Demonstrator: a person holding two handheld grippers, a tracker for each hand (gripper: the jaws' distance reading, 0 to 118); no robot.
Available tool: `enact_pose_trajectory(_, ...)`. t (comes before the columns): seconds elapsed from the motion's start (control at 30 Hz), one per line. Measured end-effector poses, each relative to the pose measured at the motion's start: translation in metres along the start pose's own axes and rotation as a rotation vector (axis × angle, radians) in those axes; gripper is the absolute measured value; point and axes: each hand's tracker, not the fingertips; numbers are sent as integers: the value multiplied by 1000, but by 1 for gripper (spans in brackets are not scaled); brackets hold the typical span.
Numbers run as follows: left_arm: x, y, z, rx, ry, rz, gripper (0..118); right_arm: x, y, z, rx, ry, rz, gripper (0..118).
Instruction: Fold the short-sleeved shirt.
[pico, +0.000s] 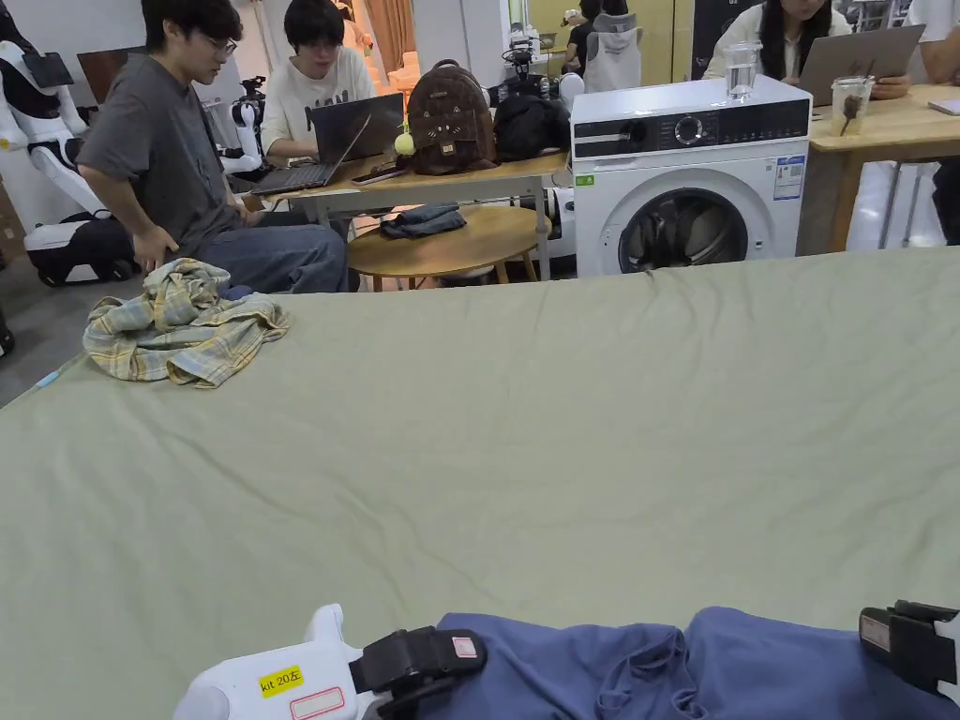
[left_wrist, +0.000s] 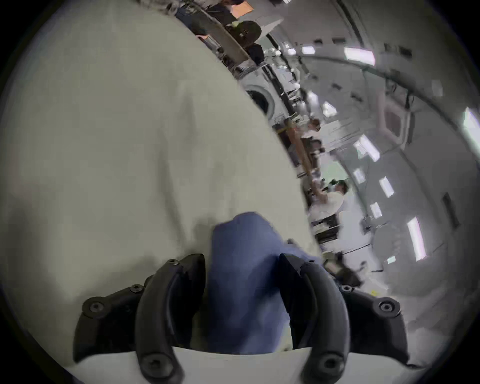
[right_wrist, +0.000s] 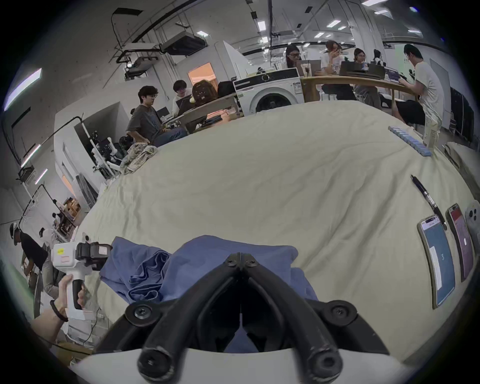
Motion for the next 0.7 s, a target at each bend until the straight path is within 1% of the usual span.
enact_pose_trajectory(0.03, -1, 0, -8, -19, -53, 49, 58, 1, 0, 2, 1, -9, 1, 0)
enact_pose_trajectory(0.07, 0, -1, -13, -17, -26, 31, 53, 2, 0, 5, 3, -16, 1, 0)
enact_pose_trajectory(0.1, 7, -3, -15, -21, 3, -2, 22, 4, 0, 7, 2, -22, -1, 0)
enact_pose_trajectory(0.13, 11, -5, -16, -18, 38, -57, 14, 5, 0, 8, 3, -27, -6, 0)
enact_pose_trajectory(0.17, 15, -6, -13, 6, 53, -76, 14, 7, 0, 9, 3, -30, -15, 0)
enact_pose_trajectory(0.2, 17, -5, -9, 3, 35, -59, 14, 9, 1, 10, 5, -28, -20, 0)
enact_pose_trajectory(0.27, 29, -2, 14, 82, 34, -69, 13, 10, 2, 12, 7, -27, -26, 0)
enact_pose_trajectory(0.33, 40, 7, 40, 114, 50, -74, 11, 10, 3, 14, 9, -29, -20, 0)
enact_pose_trajectory(0.37, 52, 13, 57, 144, 118, -117, 11, 10, 4, 14, 13, -29, -17, 0)
enact_pose_trajectory(0.4, 68, 18, 70, 159, 192, -199, 11, 10, 4, 14, 17, -25, -17, 0)
enact_pose_trajectory(0.43, 82, 22, 78, 177, 229, -275, 11, 10, 5, 14, 20, -20, -22, 0)
enact_pose_trajectory(0.47, 93, 25, 81, 155, 246, -317, 11, 10, 5, 13, 20, -13, -26, 0)
enact_pose_trajectory(0.5, 111, 29, 76, 126, 265, -343, 11, 10, 6, 12, 18, -4, -28, 0)
enact_pose_trajectory(0.57, 139, 25, 48, 100, 221, -380, 11, 6, 7, 9, 12, 2, -27, 0)
enact_pose_trajectory(0.6, 151, 22, 27, 52, 203, -408, 11, 6, 8, 7, 6, 5, -24, 0)
enact_pose_trajectory(0.7, 178, -4, -50, -83, 232, -484, 11, 2, 6, 17, 14, 17, -6, 0)
